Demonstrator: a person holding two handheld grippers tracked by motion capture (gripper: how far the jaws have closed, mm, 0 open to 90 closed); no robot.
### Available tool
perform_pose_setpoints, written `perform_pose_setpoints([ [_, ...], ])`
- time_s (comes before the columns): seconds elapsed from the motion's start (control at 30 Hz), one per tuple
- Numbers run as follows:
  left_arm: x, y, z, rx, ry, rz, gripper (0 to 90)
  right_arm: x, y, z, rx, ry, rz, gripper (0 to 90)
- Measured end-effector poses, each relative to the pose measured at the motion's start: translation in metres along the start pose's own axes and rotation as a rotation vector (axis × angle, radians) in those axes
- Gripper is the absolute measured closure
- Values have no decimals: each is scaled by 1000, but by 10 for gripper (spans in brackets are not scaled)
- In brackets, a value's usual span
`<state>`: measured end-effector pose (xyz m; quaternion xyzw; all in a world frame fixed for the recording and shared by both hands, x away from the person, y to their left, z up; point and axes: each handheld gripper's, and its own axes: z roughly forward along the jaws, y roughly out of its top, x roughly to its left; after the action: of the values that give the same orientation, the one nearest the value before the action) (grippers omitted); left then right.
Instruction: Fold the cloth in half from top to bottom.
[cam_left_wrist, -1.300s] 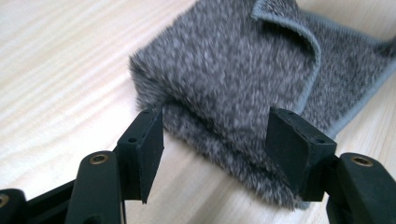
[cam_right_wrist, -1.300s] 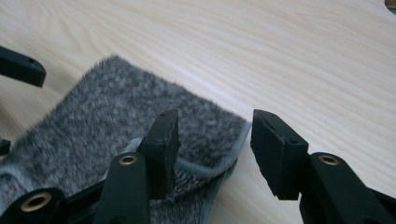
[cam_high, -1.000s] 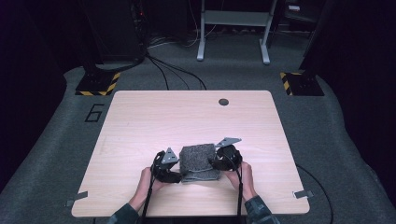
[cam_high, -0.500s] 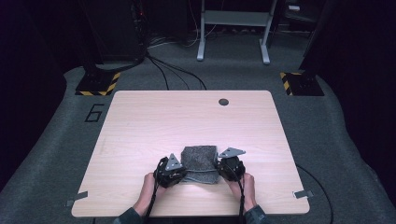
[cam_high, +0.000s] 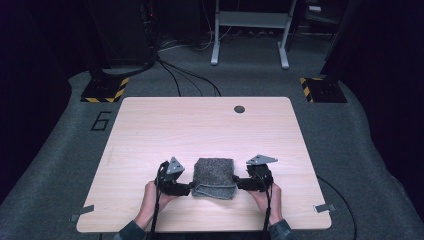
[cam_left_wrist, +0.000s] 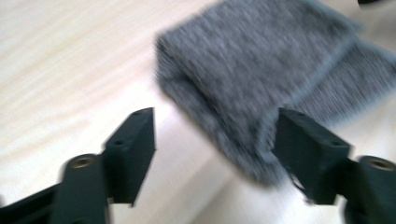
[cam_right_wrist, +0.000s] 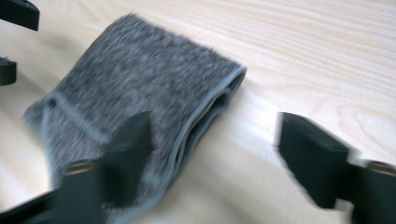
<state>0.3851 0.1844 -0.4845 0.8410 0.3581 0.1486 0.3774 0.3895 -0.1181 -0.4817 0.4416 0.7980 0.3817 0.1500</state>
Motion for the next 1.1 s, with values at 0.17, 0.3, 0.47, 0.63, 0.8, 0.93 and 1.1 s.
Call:
perform_pose_setpoints([
  [0.17, -3, 5, 32, 91, 36, 18, 180, 2, -1, 27, 39, -38, -36, 145],
  [0.3, -2, -5, 39, 102, 44, 18, 176, 4, -9, 39, 70, -72, -25, 136],
  [0.47, 2, -5, 42, 99, 50, 19, 154, -1, -11, 46, 80, -84, -20, 95],
  [0.63, 4, -8, 35, 59, 63, -11, 142, -6, -9, 45, 54, -59, -22, 79],
  [0.8, 17, -18, 8, 14, 101, -50, 93, -15, -13, 19, -5, -49, -4, 59],
  [0.93, 30, -32, -15, -5, 139, -68, 73, -26, -22, -2, -33, -74, 7, 61],
  [1.1, 46, -59, -37, 6, 203, -103, 62, -41, -41, -21, -47, -121, 25, 67],
])
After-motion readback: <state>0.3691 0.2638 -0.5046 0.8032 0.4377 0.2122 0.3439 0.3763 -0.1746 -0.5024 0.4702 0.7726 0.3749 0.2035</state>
